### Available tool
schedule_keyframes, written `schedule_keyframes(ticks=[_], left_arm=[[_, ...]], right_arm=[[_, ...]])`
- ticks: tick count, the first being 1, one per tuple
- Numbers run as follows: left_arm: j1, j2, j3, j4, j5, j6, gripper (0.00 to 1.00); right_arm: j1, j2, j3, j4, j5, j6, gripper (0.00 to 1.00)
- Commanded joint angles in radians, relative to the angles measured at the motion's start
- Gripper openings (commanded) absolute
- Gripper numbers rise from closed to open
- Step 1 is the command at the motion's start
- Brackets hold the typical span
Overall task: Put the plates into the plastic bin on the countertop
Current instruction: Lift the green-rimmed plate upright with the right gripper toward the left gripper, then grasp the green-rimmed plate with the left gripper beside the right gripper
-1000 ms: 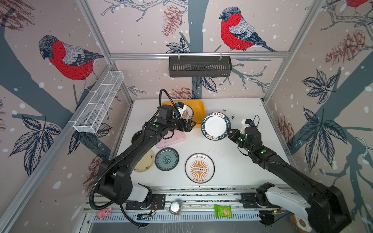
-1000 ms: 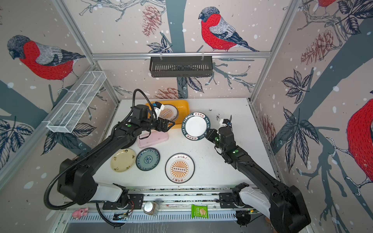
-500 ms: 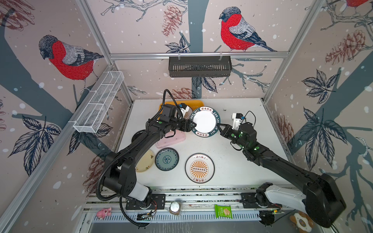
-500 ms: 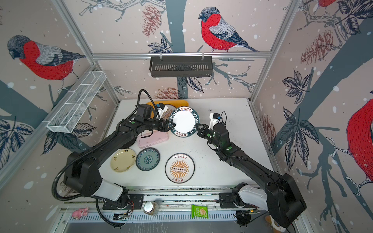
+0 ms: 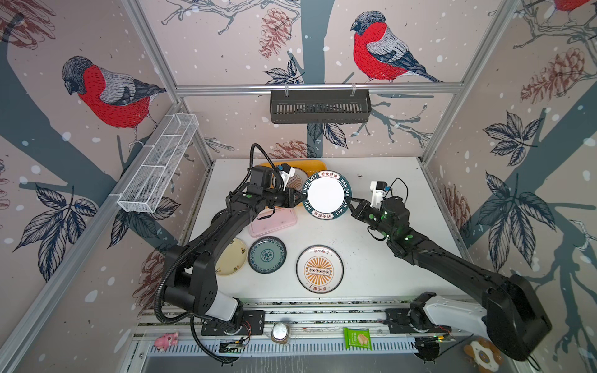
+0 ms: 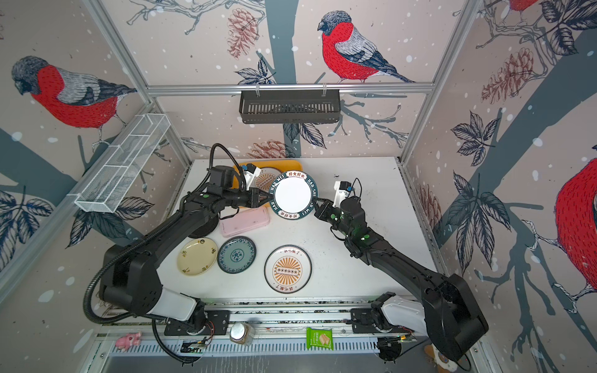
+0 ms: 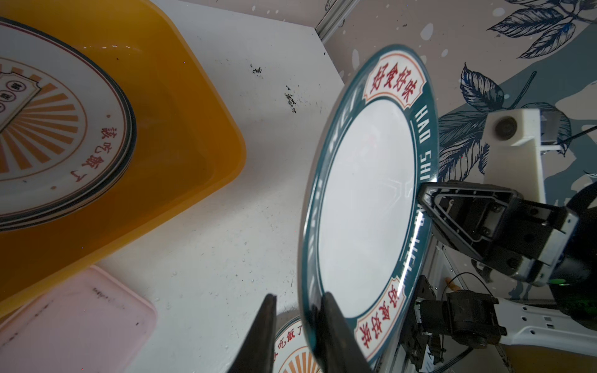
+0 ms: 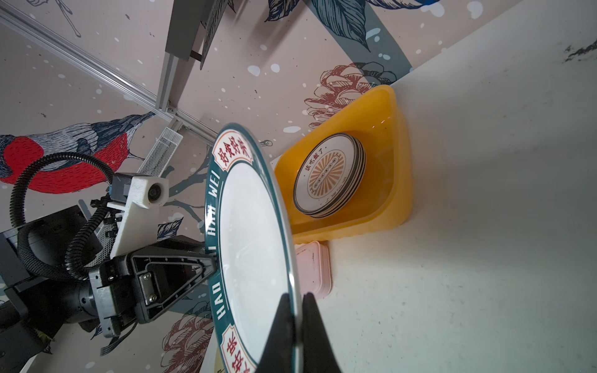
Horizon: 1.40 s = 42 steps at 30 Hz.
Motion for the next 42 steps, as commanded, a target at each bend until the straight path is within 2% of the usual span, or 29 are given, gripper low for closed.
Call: schedule_keyframes(ticks=[1,6,14,16,17,18,20,22,32,42], left_arm=[[0.004,-0.01,-0.002,0.053,0.047,-0.015,0.21],[0.006,-0.007,-0.002,0.064,0.07,-0.02,0.12],[0.013,-0.013,-0.01,0.084,0.099,-0.032,0.05],[0.019,-0.012,-0.012,0.091,0.107,-0.039,0.04],[0.024,-0.009,-0.015,0.101,0.114,-0.046,0.04],[0.031,-0.006,-0.017,0.112,0.123,-0.056,0.04],[0.042,0.001,-0.022,0.123,0.13,-0.07,0.03],[0.047,0.002,-0.026,0.126,0.132,-0.077,0.02],[0.073,0.012,-0.023,0.13,0.131,-0.09,0.02],[0.101,0.019,-0.017,0.112,0.106,-0.097,0.02]], right_arm=[[0.0,0.009,-0.001,0.12,-0.036,0.016,0.01],[0.005,0.032,0.011,0.142,-0.051,0.024,0.01],[0.01,0.061,0.024,0.154,-0.067,0.02,0.03],[0.011,0.065,0.024,0.152,-0.066,0.018,0.16],[0.012,0.063,0.023,0.151,-0.063,0.018,0.31],[0.013,0.061,0.021,0.149,-0.058,0.02,0.4],[0.013,0.054,0.016,0.146,-0.045,0.013,0.48],[0.013,0.051,0.013,0.134,-0.031,0.002,0.5],[0.013,0.015,0.004,0.095,0.018,-0.018,0.87],[0.019,0.001,0.0,0.091,0.033,-0.041,1.0]])
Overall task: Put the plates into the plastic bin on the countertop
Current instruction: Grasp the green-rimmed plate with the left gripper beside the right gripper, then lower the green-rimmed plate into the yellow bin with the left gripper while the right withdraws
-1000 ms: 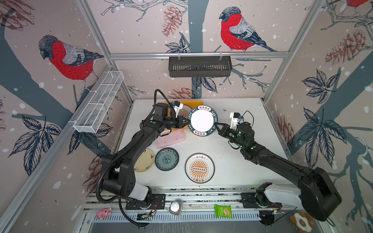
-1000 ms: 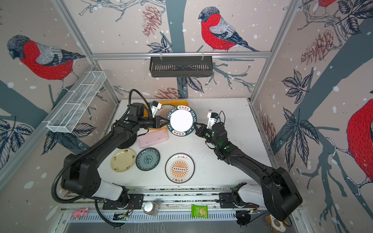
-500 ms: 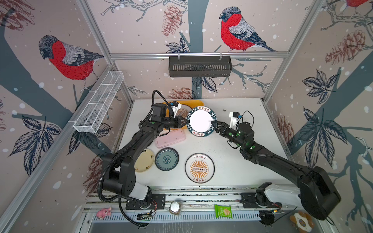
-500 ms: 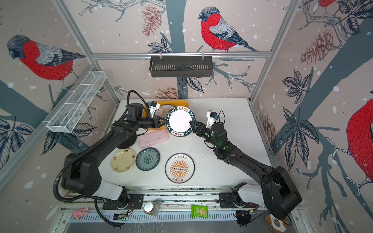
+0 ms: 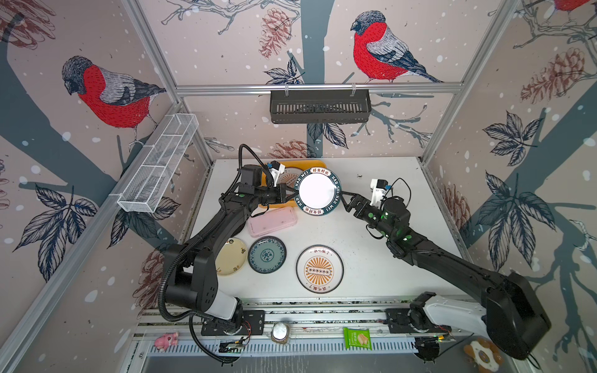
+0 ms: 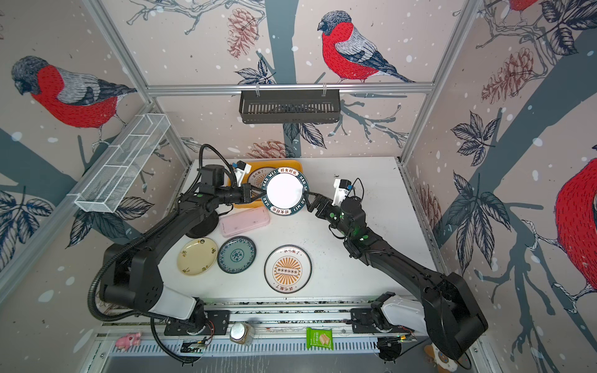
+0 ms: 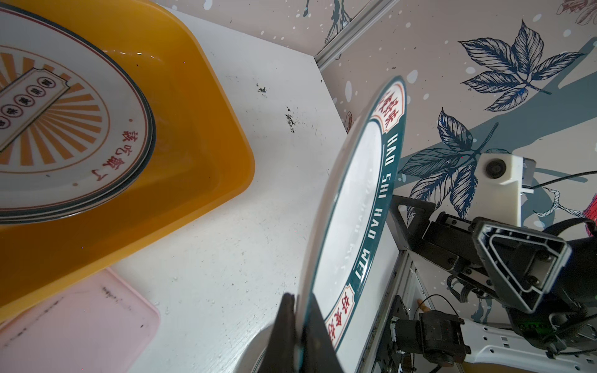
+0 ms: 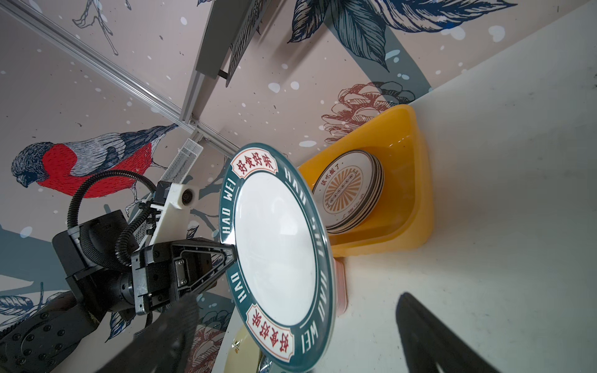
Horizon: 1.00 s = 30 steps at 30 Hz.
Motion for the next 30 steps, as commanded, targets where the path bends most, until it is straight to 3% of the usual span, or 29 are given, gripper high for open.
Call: schedule_keyframes(ticks=[1,11,18,30], left_arm=[[0.007,0.006,0.011,0.026,0.011,0.004,0.02],[0.084,0.031,0.022,0.014,0.013,-0.026,0.02],[0.14,0.077,0.04,0.001,-0.048,-0.082,0.02],[0.173,0.164,0.096,-0.006,-0.09,-0.142,0.02]], right_arm=[[0.003,0.002,0.008,0.018,0.006,-0.033,1.0],[0.011,0.039,0.051,0.02,-0.038,-0.076,1.0],[0.011,0.044,0.036,0.048,-0.037,-0.076,1.0],[0.014,0.047,0.062,-0.022,-0.043,-0.135,1.0]])
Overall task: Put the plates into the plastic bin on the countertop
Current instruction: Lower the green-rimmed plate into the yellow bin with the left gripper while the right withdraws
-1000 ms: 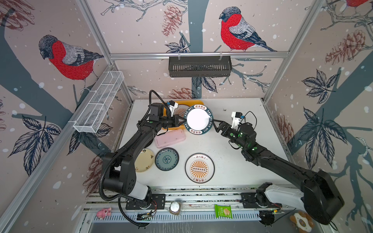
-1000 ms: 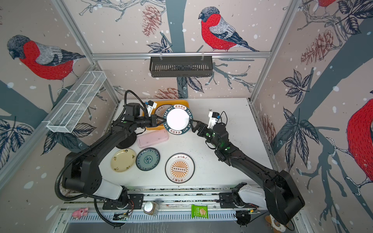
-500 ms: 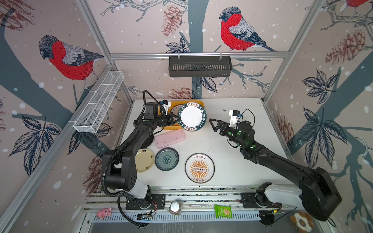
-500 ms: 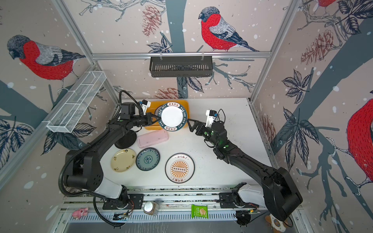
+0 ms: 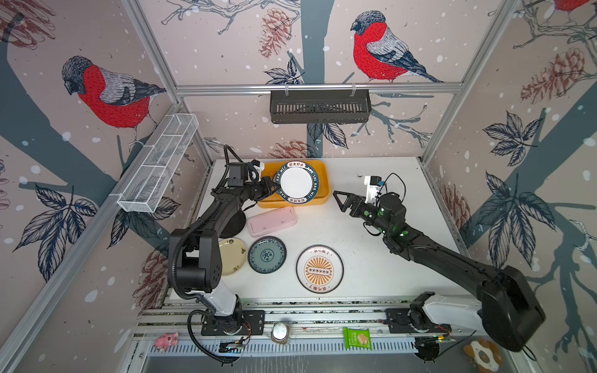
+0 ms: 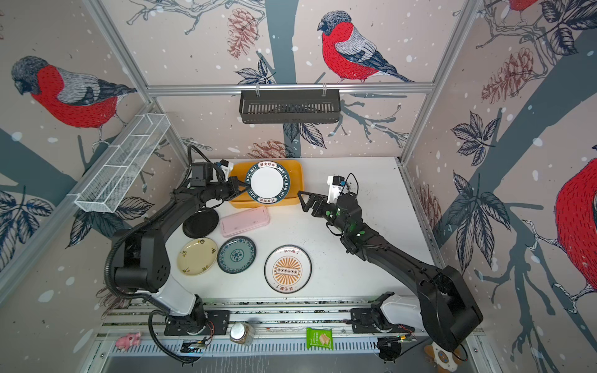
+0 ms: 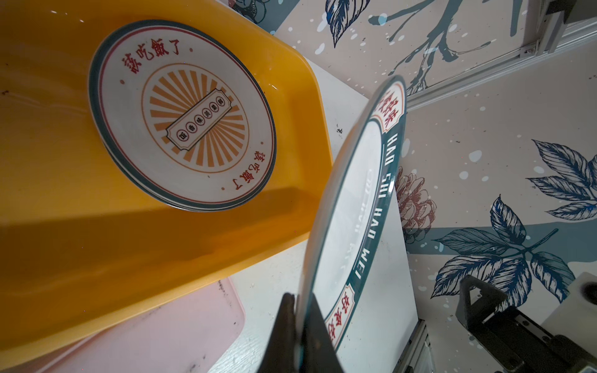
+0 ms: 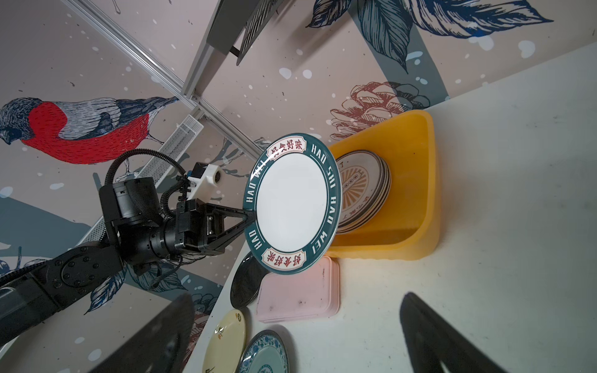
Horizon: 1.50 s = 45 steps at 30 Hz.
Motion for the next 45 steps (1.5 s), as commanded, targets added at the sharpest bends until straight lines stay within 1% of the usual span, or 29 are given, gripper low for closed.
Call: schedule_keyframes(ticks=[1,6,11,14,20,29,34,41,45], left_arm=[[0.008,0.027,0.021,0.026,-0.004,-0.038,0.02],[0.023,0.116,0.079,0.01,-0.022,-0.049,0.01],[0.036,0.217,0.145,-0.012,-0.043,-0.053,0.0],[0.049,0.284,0.196,-0.021,-0.015,-0.076,0.0],[0.061,0.382,0.278,-0.018,-0.016,-0.122,0.0],[0.06,0.49,0.376,-0.048,-0.045,-0.149,0.0],[0.06,0.514,0.395,-0.051,-0.056,-0.158,0.01],[0.061,0.521,0.404,-0.073,-0.065,-0.147,0.09],[0.061,0.51,0.41,-0.094,-0.088,-0.121,0.21]], right_arm=[[0.001,-0.007,0.004,-0.001,-0.008,-0.023,1.0],[-0.001,-0.013,0.039,-0.07,-0.025,-0.051,1.0],[-0.006,-0.042,0.051,-0.126,-0.001,-0.089,1.0],[-0.006,-0.053,0.027,-0.107,0.006,-0.085,1.0],[-0.006,-0.045,-0.031,-0.051,-0.005,-0.042,1.0],[-0.015,-0.054,-0.036,-0.077,0.015,-0.046,1.0],[-0.022,-0.053,-0.042,-0.085,0.021,-0.04,1.0],[-0.031,-0.047,-0.043,-0.085,0.018,-0.031,1.0],[-0.036,-0.043,-0.045,-0.08,0.017,-0.023,1.0]])
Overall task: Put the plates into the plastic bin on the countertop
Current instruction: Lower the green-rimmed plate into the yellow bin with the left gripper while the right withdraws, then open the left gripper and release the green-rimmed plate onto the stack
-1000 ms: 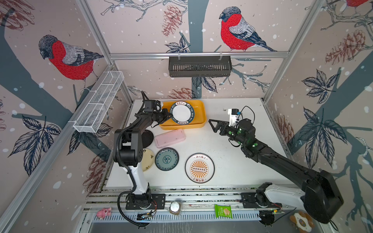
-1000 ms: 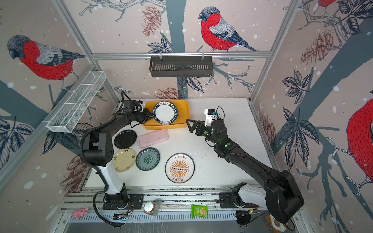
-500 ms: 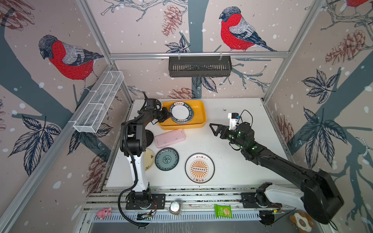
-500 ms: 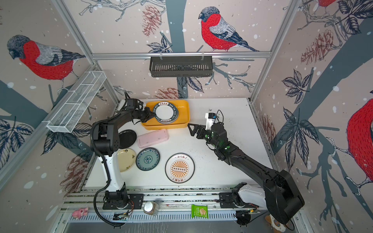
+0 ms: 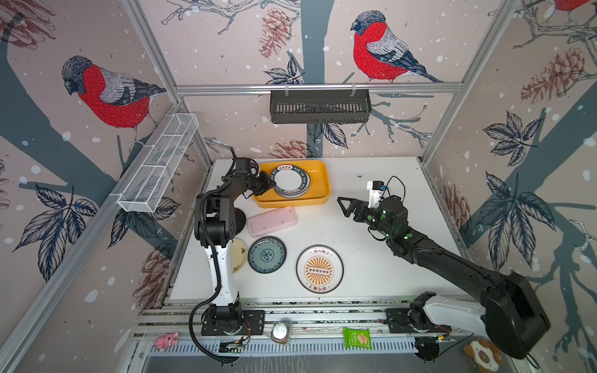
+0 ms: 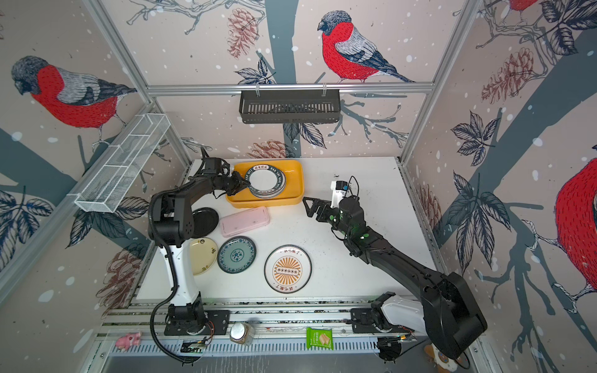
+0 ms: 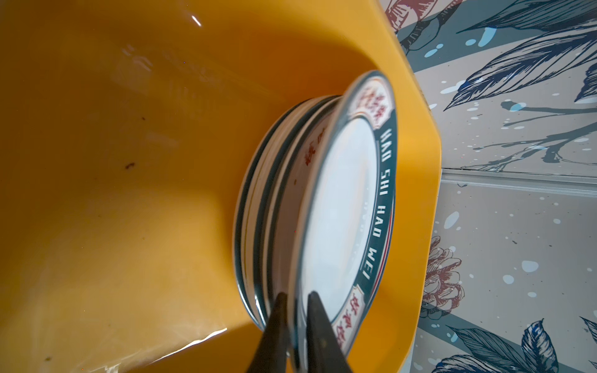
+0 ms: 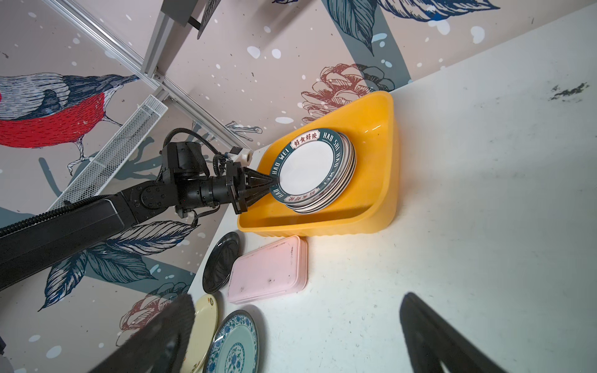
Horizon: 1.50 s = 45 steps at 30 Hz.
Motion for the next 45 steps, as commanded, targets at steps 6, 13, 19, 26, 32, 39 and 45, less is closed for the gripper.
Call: schedule_keyframes(ticks=[6,13,19,26,32,39,45], left_arm=[[0.0,-0.024,0.012,-0.039,-0.019,0.053,0.37],[-0.023,-0.046,0.001,-0.032,0.004,0.087,0.49],[-0.037,-0.07,-0.019,-0.01,0.037,0.101,0.54],[-0.041,-0.179,-0.112,0.077,0.079,0.113,0.7],[-0.071,-0.364,-0.231,0.165,0.07,0.14,0.8],[-0.123,-0.585,-0.332,0.151,0.032,0.256,0.92],[-0.134,-0.722,-0.465,0.23,0.102,0.249,0.96]], right_arm=[[-0.003,0.01,-0.004,0.025,-0.001,0.027,1.0],[-0.006,0.019,-0.014,0.036,-0.001,0.041,1.0],[-0.006,0.022,-0.023,0.037,-0.001,0.051,1.0],[-0.005,0.014,-0.033,0.037,0.003,0.059,1.0],[-0.006,0.027,-0.037,0.024,0.007,0.048,1.0],[-0.005,0.056,-0.044,-0.044,-0.001,0.035,1.0],[0.005,0.085,-0.057,-0.091,-0.019,0.037,1.0]])
